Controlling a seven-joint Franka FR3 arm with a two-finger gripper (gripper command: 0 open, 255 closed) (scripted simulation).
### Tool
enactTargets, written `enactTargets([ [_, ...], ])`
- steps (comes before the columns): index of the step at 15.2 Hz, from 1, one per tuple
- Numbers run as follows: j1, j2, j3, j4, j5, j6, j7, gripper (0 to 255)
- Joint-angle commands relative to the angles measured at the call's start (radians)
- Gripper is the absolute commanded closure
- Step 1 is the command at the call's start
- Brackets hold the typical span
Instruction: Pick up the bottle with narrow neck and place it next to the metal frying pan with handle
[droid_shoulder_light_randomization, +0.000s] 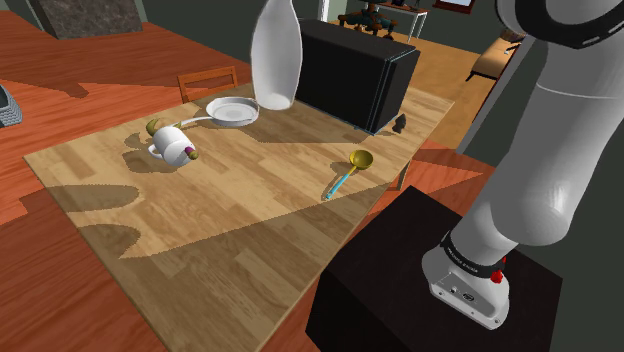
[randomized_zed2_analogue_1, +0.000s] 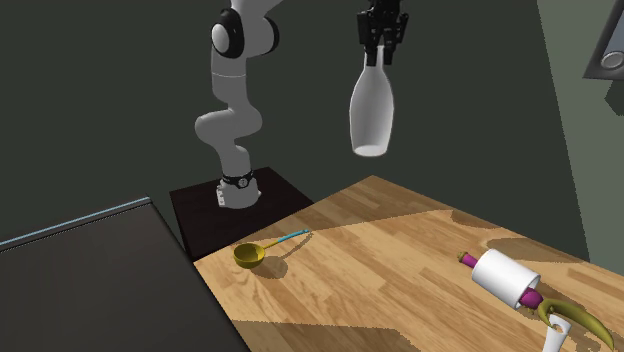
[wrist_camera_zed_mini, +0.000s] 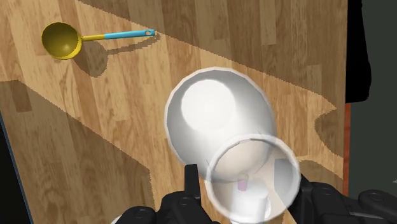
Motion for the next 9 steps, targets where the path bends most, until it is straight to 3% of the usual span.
enactTargets([
  [1, -0.005, 0.021, -0.004, -0.022, -0.004, 0.044, -0.01, 255],
  [9, -0.003, 0.191, -0.017, 0.011, -0.036, 0.177, -0.033, 255],
])
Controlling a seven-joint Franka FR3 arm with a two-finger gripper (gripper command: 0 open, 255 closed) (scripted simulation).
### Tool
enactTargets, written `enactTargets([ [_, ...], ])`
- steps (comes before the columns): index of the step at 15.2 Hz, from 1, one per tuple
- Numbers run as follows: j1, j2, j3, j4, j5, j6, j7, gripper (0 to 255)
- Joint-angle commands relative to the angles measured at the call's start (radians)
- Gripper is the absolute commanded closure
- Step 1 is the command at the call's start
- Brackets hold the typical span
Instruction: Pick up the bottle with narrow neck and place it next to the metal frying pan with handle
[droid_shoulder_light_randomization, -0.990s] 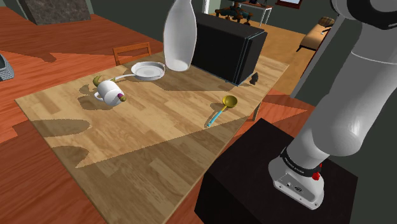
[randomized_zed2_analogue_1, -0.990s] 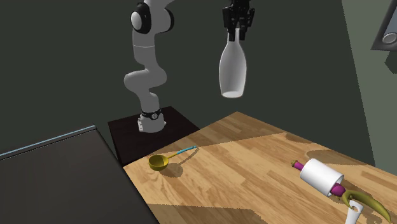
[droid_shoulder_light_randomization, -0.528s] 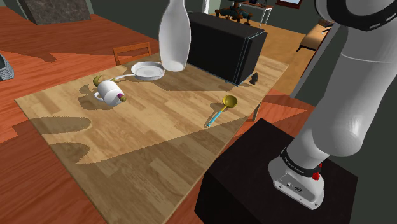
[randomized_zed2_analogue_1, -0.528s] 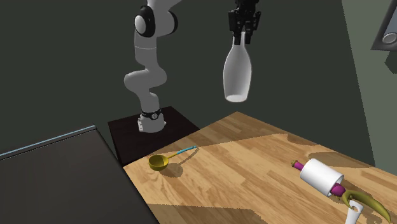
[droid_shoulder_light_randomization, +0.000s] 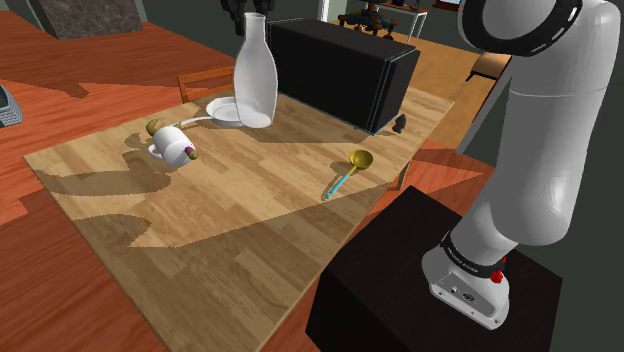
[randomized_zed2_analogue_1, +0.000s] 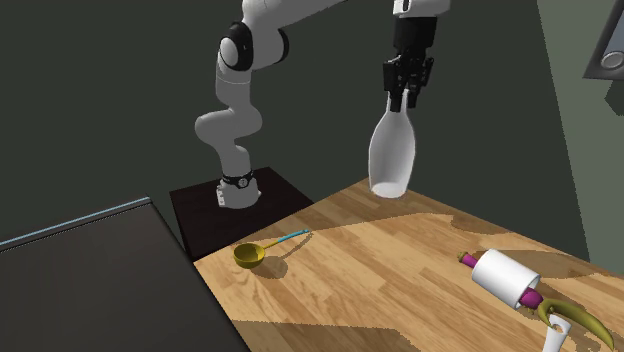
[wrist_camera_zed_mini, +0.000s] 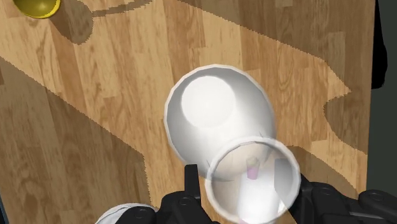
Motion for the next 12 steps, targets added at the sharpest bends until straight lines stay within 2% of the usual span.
enactTargets([
  [1, 0.003, 0.051, -0.003, 0.027, -0.009, 0.025, -0.005, 255],
  [6, 0.02, 0.226, -0.015, 0.18, -0.035, 0.046, -0.02, 255],
  [7, 0.026, 0.272, -0.019, 0.233, -0.042, 0.04, -0.023, 255],
  [8, 0.042, 0.367, -0.026, 0.359, -0.052, 0.01, -0.032, 255],
  [12, 0.016, 0.283, -0.02, 0.154, -0.041, 0.129, -0.026, 255],
])
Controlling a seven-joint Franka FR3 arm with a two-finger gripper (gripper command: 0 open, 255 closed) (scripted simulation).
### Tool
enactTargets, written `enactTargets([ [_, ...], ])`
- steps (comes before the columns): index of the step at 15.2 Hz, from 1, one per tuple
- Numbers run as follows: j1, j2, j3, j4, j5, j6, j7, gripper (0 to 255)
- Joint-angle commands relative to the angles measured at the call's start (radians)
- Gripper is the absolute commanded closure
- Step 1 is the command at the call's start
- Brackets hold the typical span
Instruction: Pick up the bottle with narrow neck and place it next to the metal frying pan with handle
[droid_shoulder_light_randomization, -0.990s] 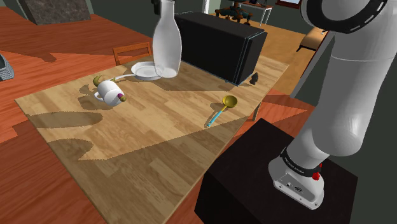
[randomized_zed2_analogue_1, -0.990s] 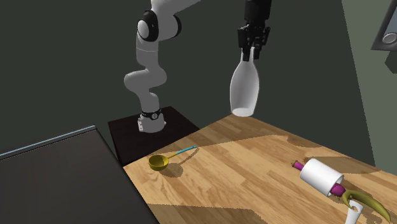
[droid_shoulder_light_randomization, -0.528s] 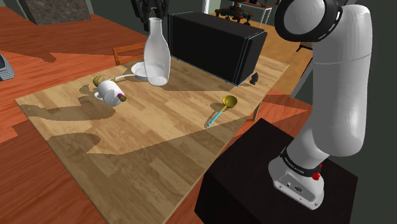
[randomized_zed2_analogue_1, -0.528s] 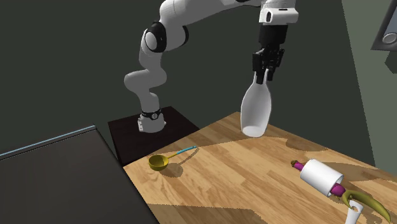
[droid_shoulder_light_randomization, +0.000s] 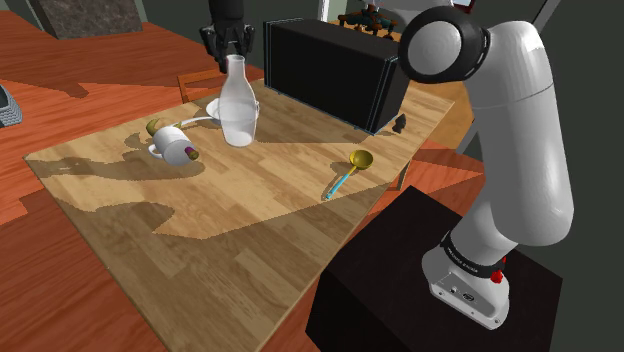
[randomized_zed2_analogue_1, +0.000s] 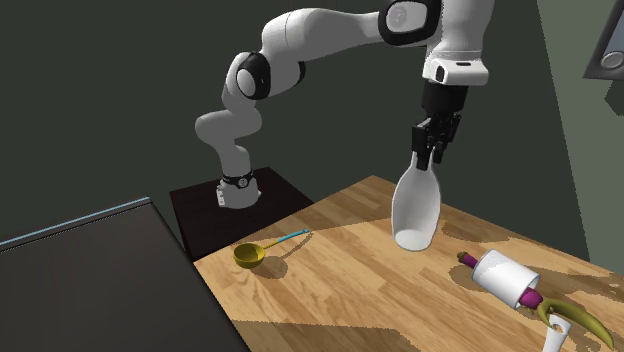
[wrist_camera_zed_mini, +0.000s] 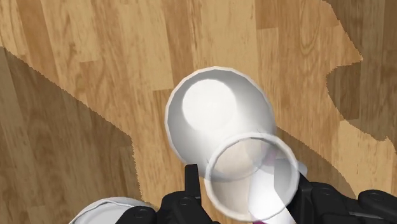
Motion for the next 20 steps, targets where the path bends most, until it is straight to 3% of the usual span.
enactTargets([
  [1, -0.009, -0.018, 0.001, -0.062, 0.003, 0.046, -0.001, 255],
  [11, -0.032, -0.075, 0.004, -0.295, 0.01, 0.221, 0.003, 255],
  [20, -0.04, -0.082, 0.003, -0.398, 0.01, 0.316, 0.004, 255],
])
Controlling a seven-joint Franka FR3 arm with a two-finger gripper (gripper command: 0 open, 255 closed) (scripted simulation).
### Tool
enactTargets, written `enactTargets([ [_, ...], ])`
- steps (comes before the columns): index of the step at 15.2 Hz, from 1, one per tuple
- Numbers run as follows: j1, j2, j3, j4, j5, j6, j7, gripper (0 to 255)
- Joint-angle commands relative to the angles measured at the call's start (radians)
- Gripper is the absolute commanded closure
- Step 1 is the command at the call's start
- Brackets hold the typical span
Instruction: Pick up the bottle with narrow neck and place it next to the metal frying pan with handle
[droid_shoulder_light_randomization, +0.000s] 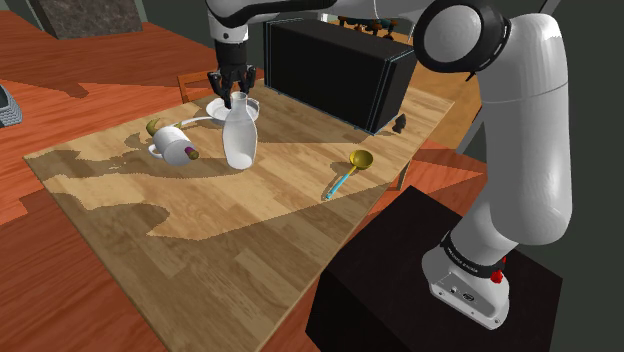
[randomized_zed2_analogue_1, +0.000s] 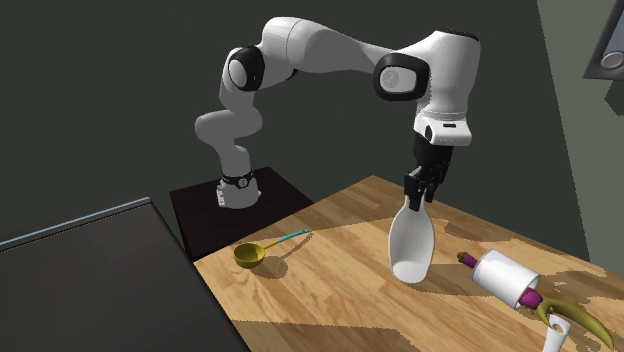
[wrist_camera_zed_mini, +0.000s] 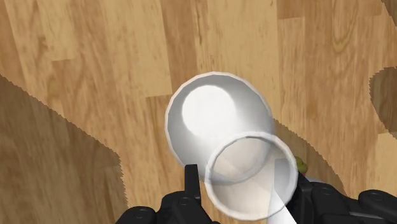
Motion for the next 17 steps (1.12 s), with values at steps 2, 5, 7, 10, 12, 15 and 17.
enactTargets([
  [2, 0.0, -0.001, 0.0, -0.002, 0.0, 0.002, 0.0, 255],
  [5, 0.0, -0.001, 0.0, -0.002, 0.0, 0.002, 0.0, 255],
  [7, 0.0, -0.001, 0.0, -0.001, 0.0, 0.002, 0.0, 0],
  [10, 0.0, -0.001, 0.0, -0.002, 0.0, 0.002, 0.0, 0],
  [12, 0.0, -0.001, 0.0, -0.002, 0.0, 0.002, 0.0, 0],
  [15, 0.008, 0.008, 0.001, 0.115, 0.0, -0.105, -0.003, 0],
  [17, 0.011, 0.015, 0.0, 0.153, -0.001, -0.136, -0.004, 0],
])
